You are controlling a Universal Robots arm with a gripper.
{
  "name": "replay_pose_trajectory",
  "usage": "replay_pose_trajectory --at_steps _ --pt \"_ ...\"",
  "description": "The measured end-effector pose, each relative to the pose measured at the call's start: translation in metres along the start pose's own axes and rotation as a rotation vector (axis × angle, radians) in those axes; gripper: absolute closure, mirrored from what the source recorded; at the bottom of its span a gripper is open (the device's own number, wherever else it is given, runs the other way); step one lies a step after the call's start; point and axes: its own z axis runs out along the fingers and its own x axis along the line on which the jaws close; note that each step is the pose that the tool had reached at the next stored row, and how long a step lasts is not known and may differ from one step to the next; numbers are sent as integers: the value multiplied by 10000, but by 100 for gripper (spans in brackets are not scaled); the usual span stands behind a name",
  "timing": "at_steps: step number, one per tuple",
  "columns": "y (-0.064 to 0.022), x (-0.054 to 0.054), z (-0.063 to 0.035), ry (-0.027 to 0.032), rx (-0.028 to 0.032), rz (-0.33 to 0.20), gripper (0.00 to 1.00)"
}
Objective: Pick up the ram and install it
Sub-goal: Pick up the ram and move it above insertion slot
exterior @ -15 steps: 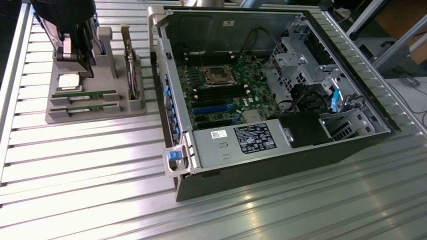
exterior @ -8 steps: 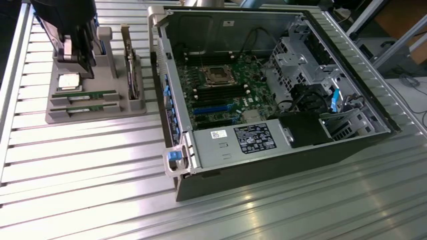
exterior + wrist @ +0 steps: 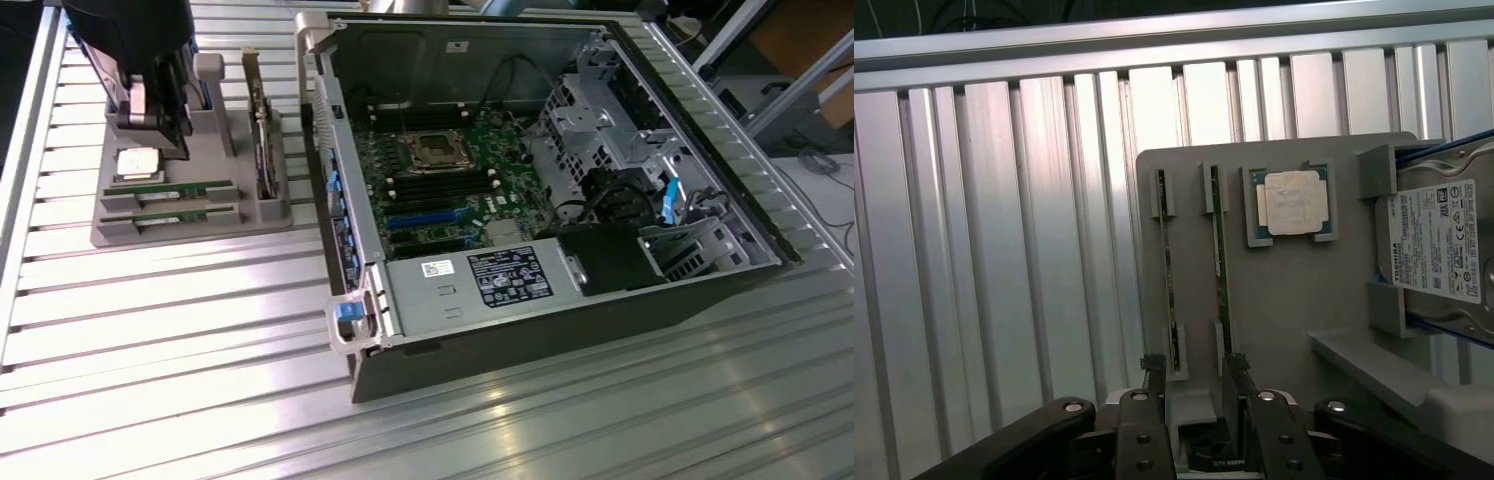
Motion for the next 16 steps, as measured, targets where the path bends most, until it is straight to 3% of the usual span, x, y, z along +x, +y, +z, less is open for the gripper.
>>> replay_pose_trajectory --at_steps 16 --pt "-2 1 48 -1 1 1 64"
